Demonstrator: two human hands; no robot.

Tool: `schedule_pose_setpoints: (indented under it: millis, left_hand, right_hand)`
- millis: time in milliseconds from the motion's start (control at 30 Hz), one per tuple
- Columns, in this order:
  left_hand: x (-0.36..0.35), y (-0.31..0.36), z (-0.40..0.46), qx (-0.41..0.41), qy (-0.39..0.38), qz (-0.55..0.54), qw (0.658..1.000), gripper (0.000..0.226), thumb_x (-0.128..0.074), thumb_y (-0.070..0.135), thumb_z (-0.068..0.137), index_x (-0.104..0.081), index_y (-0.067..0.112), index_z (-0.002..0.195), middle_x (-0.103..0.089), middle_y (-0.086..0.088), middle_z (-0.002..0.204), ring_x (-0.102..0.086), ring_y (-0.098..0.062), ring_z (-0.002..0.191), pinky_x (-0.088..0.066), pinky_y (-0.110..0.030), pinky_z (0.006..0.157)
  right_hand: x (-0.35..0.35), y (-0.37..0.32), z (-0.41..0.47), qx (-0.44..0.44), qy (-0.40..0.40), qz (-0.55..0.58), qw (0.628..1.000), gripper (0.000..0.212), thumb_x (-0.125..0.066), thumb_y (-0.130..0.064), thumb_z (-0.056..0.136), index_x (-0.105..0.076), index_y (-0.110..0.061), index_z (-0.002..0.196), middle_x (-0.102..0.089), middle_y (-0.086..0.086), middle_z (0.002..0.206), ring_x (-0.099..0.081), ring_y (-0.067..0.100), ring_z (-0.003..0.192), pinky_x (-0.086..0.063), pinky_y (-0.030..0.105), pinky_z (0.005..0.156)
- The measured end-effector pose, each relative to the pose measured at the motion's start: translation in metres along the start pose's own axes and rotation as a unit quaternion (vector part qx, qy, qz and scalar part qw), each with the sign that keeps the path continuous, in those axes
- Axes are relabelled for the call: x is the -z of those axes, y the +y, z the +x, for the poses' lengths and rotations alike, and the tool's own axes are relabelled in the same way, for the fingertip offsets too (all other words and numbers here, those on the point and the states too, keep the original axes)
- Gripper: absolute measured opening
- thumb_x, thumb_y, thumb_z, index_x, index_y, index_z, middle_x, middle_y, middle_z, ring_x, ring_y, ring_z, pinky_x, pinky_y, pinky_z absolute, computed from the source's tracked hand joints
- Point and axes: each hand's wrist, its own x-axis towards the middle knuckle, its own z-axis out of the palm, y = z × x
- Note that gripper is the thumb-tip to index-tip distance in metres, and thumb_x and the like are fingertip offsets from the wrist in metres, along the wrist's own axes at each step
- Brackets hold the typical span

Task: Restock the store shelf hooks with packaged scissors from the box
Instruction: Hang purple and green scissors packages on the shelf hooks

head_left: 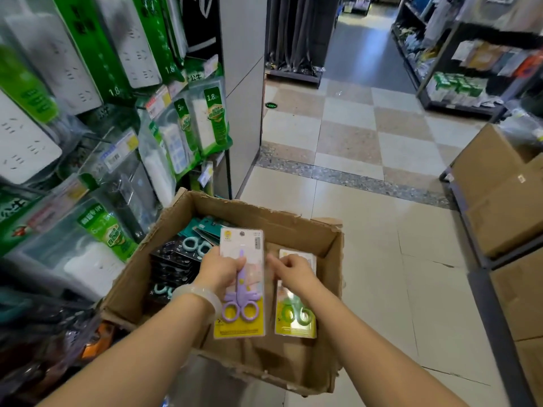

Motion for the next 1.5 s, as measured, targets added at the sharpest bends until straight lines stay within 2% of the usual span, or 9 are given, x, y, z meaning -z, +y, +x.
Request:
schedule_pose_setpoints:
  millis: [133,233,367,600,767,900,1133,1333,1500]
  left_hand:
    - [0.013,-0.001,-0.005,-0.014,0.018,-0.008,1.0,0.03,-0.056,-0.006,0.088,-0.053,0.001,0.117,-0.064,-0.017,0.112,-0.063,-0.034,0.099,-0.053,-0.046,0.084]
    - [0.018,-0.003,-0.01,-0.017,0.02,-0.029,0.999,0.025,-0.054,-0.005,0.089,-0.054,0.001,0.113,-0.065,-0.016,0.104,-0.064,-0.026,0.083,-0.051,-0.035,0.064]
    - [0.022,-0.002,-0.019,-0.025,0.014,-0.06,0.998,0.022,-0.054,0.001,0.091,-0.056,0.0,0.113,-0.066,-0.016,0.102,-0.065,-0.023,0.078,-0.051,-0.03,0.056]
    - [0.033,0.003,-0.029,-0.029,0.034,-0.127,0.991,0.021,-0.056,0.007,0.092,-0.058,0.0,0.112,-0.068,-0.018,0.102,-0.066,-0.027,0.082,-0.054,-0.034,0.062]
    - [0.048,0.005,-0.041,-0.048,0.048,-0.155,0.986,0.015,-0.057,0.009,0.091,-0.063,0.007,0.104,-0.069,-0.016,0.103,-0.067,-0.03,0.09,-0.055,-0.038,0.073]
    - [0.069,0.011,-0.058,-0.077,0.068,-0.171,0.98,0.006,-0.057,0.007,0.091,-0.061,0.01,0.089,-0.069,-0.012,0.091,-0.066,-0.026,0.077,-0.054,-0.036,0.066]
    - [0.134,0.005,-0.113,-0.151,0.142,-0.204,0.957,0.017,-0.06,0.01,0.089,-0.062,0.002,0.105,-0.068,-0.019,0.102,-0.066,-0.033,0.087,-0.055,-0.046,0.08]
    - [0.233,-0.042,-0.225,-0.228,0.252,-0.194,0.92,0.026,-0.06,0.007,0.089,-0.057,0.003,0.114,-0.067,-0.016,0.106,-0.065,-0.031,0.091,-0.053,-0.047,0.084]
    - [0.32,-0.124,-0.358,-0.241,0.361,-0.212,0.876,0.018,-0.06,0.017,0.09,-0.062,0.011,0.106,-0.066,-0.015,0.088,-0.054,-0.023,0.065,-0.043,-0.029,0.054]
  right_hand:
    - [0.014,0.018,0.016,-0.057,0.098,-0.2,0.973,0.057,-0.066,-0.04,0.083,-0.043,-0.007,0.124,-0.047,0.013,0.129,-0.048,0.032,0.119,-0.042,0.039,0.094]
    - [0.012,0.027,0.024,-0.098,0.062,-0.247,0.962,0.083,-0.079,-0.041,0.069,-0.033,-0.009,0.13,-0.041,0.014,0.134,-0.042,0.033,0.123,-0.041,0.041,0.098]
    - [0.008,0.031,0.035,-0.124,0.066,-0.255,0.957,0.098,-0.084,-0.039,0.062,-0.027,-0.007,0.135,-0.04,0.016,0.133,-0.041,0.032,0.123,-0.041,0.043,0.099]
    - [0.008,0.027,0.05,-0.151,0.082,-0.226,0.959,0.099,-0.09,-0.033,0.053,-0.03,-0.006,0.127,-0.038,0.022,0.132,-0.04,0.037,0.124,-0.041,0.046,0.101]
    - [0.006,0.026,0.054,-0.138,0.095,-0.163,0.972,0.071,-0.082,-0.027,0.068,-0.04,-0.002,0.119,-0.052,0.02,0.125,-0.053,0.039,0.115,-0.046,0.045,0.094]
    - [0.004,0.011,0.041,-0.078,0.085,-0.087,0.99,0.05,-0.075,-0.017,0.077,-0.053,0.004,0.117,-0.059,0.023,0.122,-0.056,0.037,0.112,-0.046,0.036,0.086]
    - [-0.03,-0.097,-0.035,0.151,-0.06,0.121,0.979,0.027,-0.065,0.0,0.082,-0.06,-0.007,0.108,-0.064,0.018,0.114,-0.062,0.034,0.103,-0.049,0.052,0.093]
    - [-0.114,-0.157,-0.174,0.273,-0.228,0.063,0.932,0.017,-0.062,-0.009,0.085,-0.062,-0.026,0.079,-0.069,0.013,0.105,-0.065,0.033,0.097,-0.051,0.055,0.089]
    - [-0.206,-0.151,-0.325,0.324,-0.341,0.073,0.88,0.019,-0.06,-0.001,0.086,-0.061,-0.02,0.09,-0.069,0.009,0.102,-0.065,0.022,0.089,-0.052,0.038,0.085]
